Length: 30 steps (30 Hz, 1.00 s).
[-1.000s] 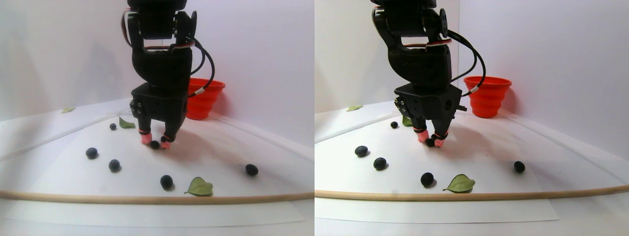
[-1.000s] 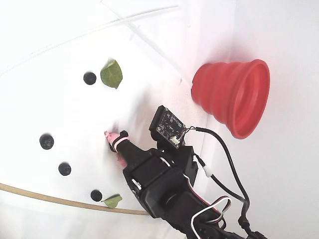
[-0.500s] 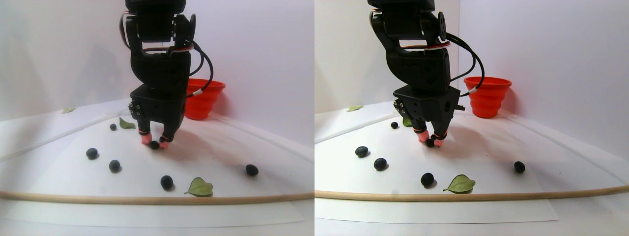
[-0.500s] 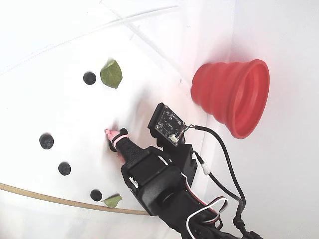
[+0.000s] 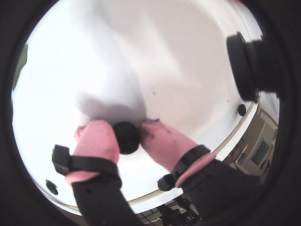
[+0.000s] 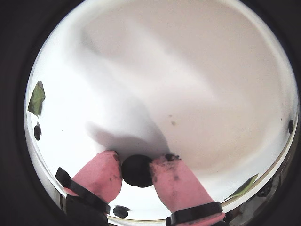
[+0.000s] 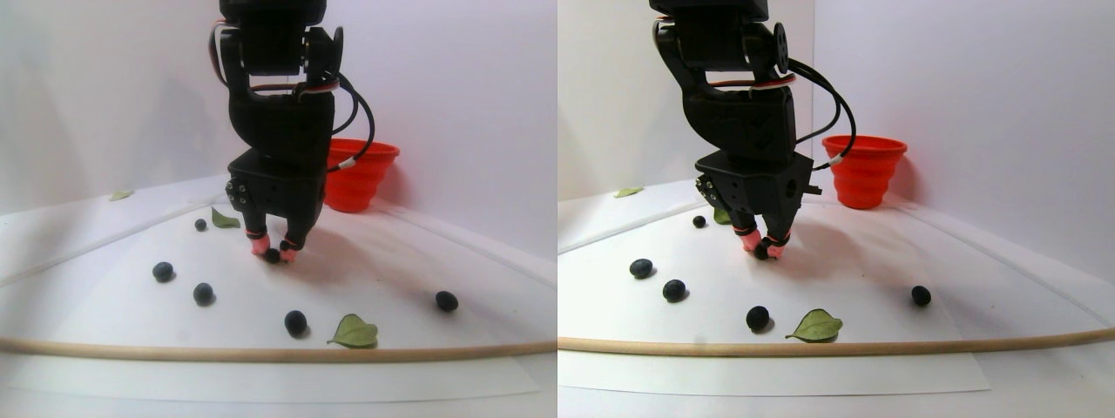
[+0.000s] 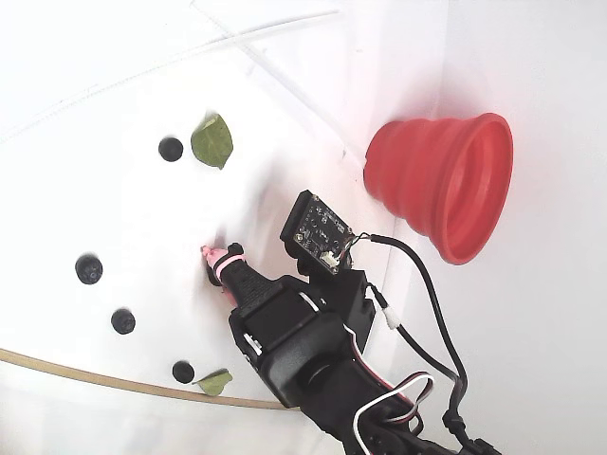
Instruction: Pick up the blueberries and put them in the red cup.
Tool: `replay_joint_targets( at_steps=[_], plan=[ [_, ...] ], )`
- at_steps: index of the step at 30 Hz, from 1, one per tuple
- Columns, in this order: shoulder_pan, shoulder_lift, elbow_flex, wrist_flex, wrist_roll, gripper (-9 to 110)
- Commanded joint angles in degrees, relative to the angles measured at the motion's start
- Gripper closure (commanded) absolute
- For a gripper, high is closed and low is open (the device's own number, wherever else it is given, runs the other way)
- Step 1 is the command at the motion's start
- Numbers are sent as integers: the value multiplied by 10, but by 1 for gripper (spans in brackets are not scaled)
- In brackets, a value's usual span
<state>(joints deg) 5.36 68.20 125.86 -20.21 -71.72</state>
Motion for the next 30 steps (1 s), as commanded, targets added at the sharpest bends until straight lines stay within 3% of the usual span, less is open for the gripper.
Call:
replay_joint_targets(
  at_steps=[1,30],
  plan=[
    [1,20,14,-6,-6,91],
    [20,200,41,101,-35,91]
  ],
)
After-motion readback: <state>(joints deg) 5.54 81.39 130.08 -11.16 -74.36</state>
